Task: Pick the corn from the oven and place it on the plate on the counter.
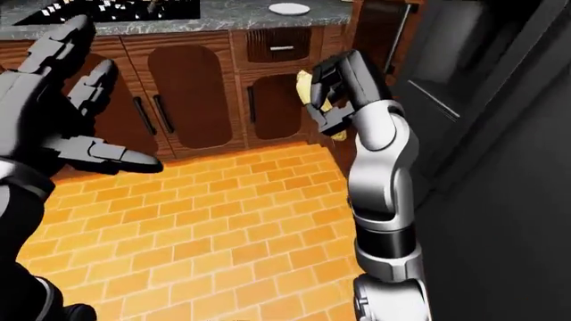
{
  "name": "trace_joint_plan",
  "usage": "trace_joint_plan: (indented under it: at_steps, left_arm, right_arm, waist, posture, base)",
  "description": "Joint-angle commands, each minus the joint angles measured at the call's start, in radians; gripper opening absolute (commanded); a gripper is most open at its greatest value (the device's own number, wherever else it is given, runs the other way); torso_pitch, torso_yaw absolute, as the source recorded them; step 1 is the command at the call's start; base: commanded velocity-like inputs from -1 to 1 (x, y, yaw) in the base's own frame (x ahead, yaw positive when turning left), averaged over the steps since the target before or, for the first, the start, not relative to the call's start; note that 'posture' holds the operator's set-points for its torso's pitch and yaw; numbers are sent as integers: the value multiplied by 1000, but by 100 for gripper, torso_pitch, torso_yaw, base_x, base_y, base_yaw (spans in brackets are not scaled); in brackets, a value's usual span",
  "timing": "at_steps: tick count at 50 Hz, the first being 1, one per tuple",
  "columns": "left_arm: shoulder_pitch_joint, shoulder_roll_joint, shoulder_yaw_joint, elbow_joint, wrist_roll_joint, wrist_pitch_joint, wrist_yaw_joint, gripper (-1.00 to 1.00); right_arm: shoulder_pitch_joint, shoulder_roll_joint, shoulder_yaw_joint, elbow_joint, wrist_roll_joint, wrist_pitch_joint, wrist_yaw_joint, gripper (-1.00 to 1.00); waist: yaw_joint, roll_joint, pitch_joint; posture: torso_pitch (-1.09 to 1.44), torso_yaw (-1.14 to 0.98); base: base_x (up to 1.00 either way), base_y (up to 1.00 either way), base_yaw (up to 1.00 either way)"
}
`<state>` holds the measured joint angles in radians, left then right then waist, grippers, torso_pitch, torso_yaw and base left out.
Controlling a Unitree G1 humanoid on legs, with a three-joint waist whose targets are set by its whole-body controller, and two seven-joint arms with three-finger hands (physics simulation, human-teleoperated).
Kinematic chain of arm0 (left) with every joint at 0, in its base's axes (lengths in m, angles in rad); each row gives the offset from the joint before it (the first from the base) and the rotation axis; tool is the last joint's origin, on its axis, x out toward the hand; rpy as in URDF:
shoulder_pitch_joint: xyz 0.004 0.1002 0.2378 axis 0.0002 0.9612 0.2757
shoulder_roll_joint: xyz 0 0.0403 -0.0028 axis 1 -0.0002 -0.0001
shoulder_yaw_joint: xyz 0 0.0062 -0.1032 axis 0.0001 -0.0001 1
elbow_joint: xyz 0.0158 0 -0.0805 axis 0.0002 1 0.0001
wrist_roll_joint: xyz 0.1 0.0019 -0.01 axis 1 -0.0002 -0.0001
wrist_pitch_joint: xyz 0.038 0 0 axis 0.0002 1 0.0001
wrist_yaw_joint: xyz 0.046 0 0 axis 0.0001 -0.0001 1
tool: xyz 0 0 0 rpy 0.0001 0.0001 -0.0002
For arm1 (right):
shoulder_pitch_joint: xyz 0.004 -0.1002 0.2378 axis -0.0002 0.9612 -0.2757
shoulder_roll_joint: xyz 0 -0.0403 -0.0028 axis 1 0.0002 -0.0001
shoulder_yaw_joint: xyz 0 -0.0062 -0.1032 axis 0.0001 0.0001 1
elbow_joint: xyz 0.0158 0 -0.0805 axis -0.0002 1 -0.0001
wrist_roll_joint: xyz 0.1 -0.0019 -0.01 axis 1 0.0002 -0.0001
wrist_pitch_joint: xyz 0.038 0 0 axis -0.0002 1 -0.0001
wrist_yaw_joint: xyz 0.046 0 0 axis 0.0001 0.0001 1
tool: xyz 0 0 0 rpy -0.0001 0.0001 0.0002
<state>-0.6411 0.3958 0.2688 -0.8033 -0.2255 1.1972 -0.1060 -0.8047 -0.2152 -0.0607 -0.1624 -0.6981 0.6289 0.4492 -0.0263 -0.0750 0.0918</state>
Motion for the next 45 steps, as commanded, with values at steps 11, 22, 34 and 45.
trace_joint_plan:
  at_steps: [11, 22, 34, 45]
  left_arm:
    - [-25, 12, 25, -15, 11, -31, 13, 100]
    - [-36, 15, 23, -15, 14, -24, 11, 100]
    - [-65, 24, 23, -13, 7, -4, 13, 100]
    - [-62, 23, 21, -16, 8, -5, 12, 100]
  right_arm:
    - [-49, -6, 4, -42, 14, -12, -7, -100]
    - [-70, -22, 1, -59, 3, -2, -7, -100]
    - [-95, -29, -5, -62, 6, 1, -2, -100]
    - [-90, -23, -4, -71, 25, -5, -16, -100]
  waist:
    - [66, 125, -42]
    - [74, 81, -78]
    - [41, 56, -62]
    - [55, 131, -67]
  posture:
    - [0, 0]
    - [0, 0]
    - [0, 0]
    - [0, 0]
  base:
    - [29, -5, 0]
    - [60, -19, 0]
    - [47, -5, 0]
    - [49, 0, 0]
